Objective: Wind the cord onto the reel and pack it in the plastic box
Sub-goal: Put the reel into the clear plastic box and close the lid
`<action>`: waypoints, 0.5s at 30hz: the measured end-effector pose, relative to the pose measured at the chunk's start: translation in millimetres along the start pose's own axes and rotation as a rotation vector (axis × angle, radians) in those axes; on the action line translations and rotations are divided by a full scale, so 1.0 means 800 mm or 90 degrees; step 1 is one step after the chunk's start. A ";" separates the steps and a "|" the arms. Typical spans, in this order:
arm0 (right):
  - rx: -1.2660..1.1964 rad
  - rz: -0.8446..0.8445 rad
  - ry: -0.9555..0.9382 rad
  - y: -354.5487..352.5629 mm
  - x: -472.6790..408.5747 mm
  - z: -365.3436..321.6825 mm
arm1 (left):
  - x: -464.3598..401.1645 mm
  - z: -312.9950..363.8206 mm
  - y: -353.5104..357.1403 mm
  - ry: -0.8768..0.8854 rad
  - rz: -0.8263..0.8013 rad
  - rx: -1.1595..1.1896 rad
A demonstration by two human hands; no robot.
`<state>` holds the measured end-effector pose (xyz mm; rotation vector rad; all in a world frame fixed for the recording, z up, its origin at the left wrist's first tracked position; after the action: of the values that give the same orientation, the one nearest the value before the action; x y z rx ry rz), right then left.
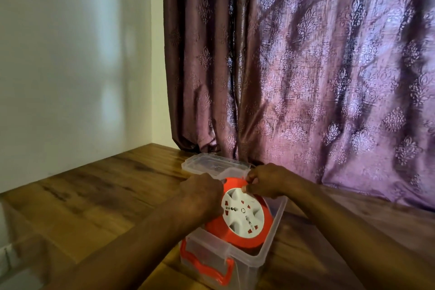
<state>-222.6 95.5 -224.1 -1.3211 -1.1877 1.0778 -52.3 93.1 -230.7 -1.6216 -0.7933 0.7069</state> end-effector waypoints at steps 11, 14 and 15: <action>0.030 0.074 -0.007 0.010 -0.015 0.004 | -0.080 -0.092 0.005 -0.044 0.210 0.220; 0.019 0.173 -0.038 0.000 -0.015 0.001 | -0.113 -0.102 0.038 0.009 0.138 0.171; 0.009 0.210 -0.053 -0.003 -0.016 -0.001 | -0.121 -0.100 0.049 0.030 0.112 0.160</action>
<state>-223.5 83.0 -222.1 -1.5081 -1.0418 1.3841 -41.0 -36.3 -252.0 -1.4834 -0.5085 0.8551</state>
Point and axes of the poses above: each hand's wrist, its own x-axis away from the middle knuckle, its own y-axis out of the palm, z = x × y, the point moved 3 cm from there along -x, towards the middle knuckle, and after that the axes turned 1 degree about -x, right-handed, at the moved point
